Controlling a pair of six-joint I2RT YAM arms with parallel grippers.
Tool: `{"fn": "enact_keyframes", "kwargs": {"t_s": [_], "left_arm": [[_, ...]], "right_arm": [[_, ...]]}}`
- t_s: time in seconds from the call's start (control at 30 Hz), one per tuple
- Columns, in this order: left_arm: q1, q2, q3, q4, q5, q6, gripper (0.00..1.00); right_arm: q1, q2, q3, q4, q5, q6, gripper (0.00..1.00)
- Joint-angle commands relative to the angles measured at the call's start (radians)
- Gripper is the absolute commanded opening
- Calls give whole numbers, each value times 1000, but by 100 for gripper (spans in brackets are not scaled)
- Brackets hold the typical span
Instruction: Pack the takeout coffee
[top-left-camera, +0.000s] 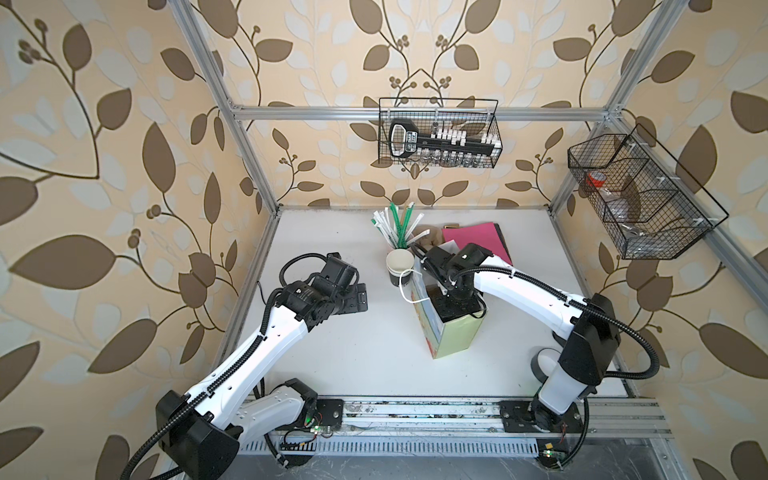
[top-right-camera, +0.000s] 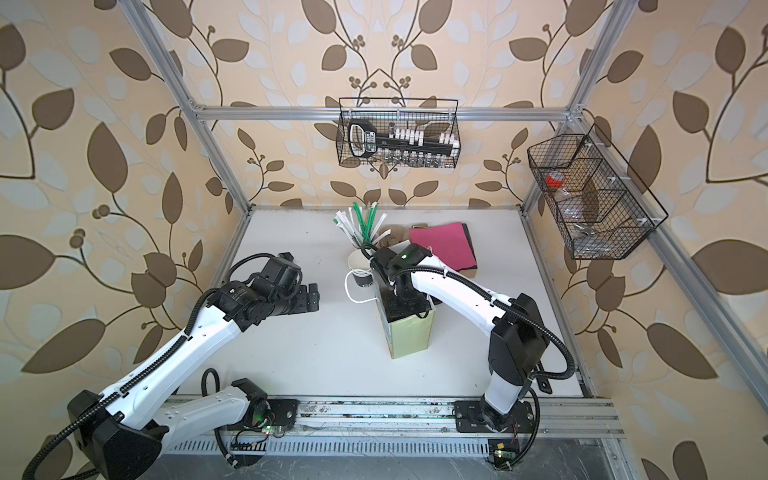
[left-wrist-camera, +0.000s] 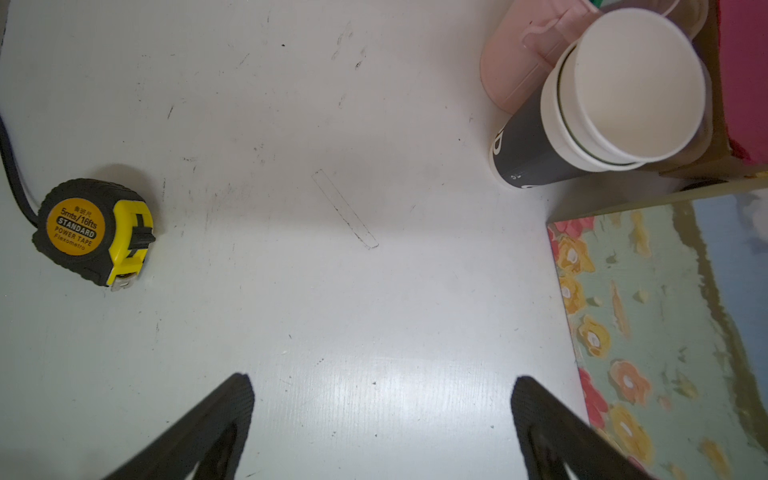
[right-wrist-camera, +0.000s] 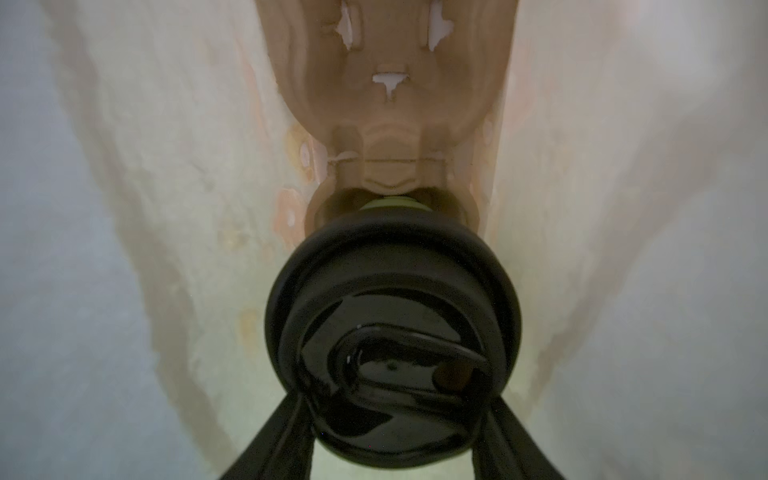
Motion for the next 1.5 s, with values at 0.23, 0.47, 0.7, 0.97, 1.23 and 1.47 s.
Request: {"fn": "enact_keyframes", "kwargs": {"t_s": [0.23, 0.47, 0.7, 0.97, 1.23, 1.47], "left_arm": [[10, 2, 21, -9, 1, 11, 99], [9, 4, 21, -9, 0, 11, 99], [9, 5, 20, -9, 2, 11, 99], [9, 8, 20, -9, 5, 12, 99], [9, 6, 20, -8, 3, 12, 99], [9, 7, 20, -9, 5, 13, 99]], "right_arm": [[1, 17, -95, 44, -21, -9, 40], [3, -11, -126, 82, 3, 14, 40], [16, 3, -166, 126, -9, 21, 40], [19, 24, -179, 139, -3, 21, 40], [23, 50, -206, 170, -13, 16, 40], [17, 64, -224, 181, -12, 13, 40]]}}
